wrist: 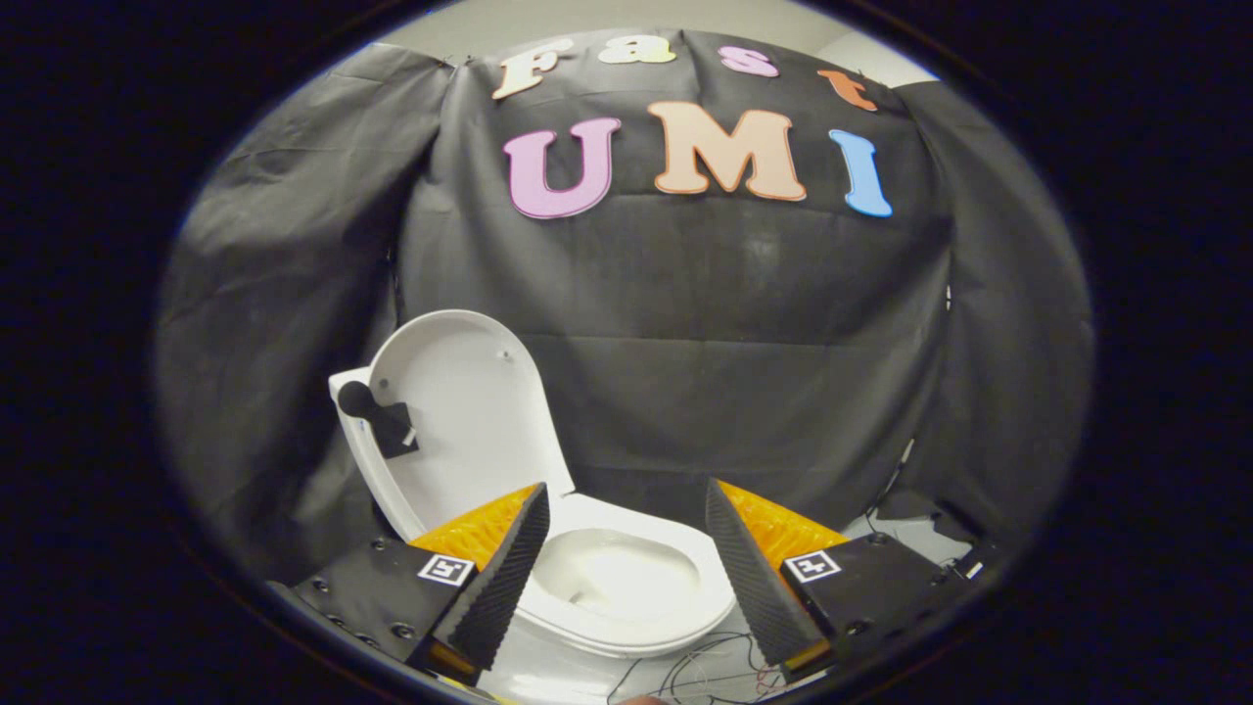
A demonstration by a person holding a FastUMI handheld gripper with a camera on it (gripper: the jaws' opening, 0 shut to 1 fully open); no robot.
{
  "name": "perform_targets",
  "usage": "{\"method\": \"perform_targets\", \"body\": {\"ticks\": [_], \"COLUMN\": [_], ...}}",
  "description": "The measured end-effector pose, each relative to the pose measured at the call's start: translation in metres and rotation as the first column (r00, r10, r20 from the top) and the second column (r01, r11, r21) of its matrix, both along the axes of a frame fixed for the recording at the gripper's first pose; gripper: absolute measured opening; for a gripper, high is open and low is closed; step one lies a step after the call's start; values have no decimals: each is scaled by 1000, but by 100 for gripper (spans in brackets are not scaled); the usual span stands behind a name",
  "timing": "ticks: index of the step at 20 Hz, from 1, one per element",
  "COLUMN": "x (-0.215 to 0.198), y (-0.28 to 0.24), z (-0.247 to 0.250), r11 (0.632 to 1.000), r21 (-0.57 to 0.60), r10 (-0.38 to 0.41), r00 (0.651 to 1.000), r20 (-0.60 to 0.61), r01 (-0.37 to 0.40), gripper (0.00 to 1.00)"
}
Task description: Open the toilet lid.
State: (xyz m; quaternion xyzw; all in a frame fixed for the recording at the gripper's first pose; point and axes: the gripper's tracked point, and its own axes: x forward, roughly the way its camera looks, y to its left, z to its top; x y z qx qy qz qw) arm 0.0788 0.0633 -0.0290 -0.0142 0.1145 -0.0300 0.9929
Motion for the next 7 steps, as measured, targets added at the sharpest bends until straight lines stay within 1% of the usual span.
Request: {"method": "perform_targets", "body": {"ticks": [2, 7], "x": [-5, -14], "y": [-10, -15], "z": [-5, -4], "r11": [999, 999], "r21": [26, 32], "r10": [-30, -33], "r00": [1000, 999], "r20": [-7, 10], "r01": [30, 33], "gripper": [99, 98]}}
